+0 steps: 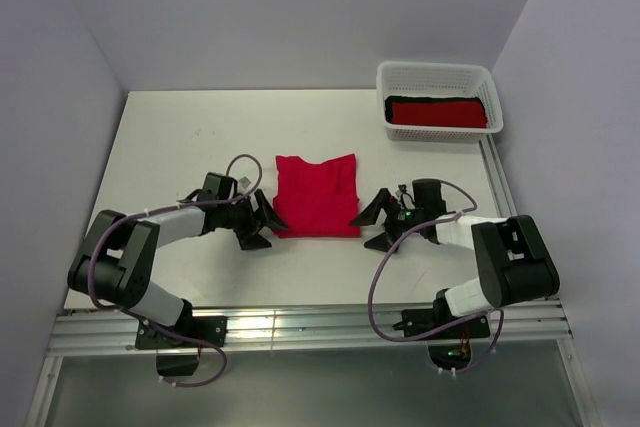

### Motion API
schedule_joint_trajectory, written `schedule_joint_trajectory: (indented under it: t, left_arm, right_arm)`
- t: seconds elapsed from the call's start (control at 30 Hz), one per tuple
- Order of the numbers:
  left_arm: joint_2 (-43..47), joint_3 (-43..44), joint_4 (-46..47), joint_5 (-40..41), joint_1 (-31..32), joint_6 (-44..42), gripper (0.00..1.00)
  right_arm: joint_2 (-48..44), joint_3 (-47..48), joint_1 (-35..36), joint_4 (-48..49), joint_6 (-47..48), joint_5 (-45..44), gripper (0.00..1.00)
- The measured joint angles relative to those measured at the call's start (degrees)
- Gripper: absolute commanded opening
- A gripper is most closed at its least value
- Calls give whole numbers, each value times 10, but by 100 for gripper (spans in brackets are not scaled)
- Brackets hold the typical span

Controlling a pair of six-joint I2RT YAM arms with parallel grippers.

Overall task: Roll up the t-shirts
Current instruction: Roll the tshirt

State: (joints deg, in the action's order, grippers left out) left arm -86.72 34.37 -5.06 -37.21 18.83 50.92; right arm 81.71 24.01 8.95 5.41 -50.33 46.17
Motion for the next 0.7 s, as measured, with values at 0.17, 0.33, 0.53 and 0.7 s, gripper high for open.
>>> schedule_joint_trajectory:
  t: [0.17,0.33,0.53,0.7]
  left_arm:
    - [-22,-2,50,-6,0,15,83]
    - [-49,3,95,-19,0,35,79]
    - [-75,12,118,-22,0,43,67]
    - [-88,13,117,-13,0,38,44]
  right_arm:
    - [36,-14,0,72,-39,22,81]
    - [66,-21,0,123,-73,24,71]
    - [93,-20,2,160,-97,14,57]
    - [120,-14,2,183,-103,10,40]
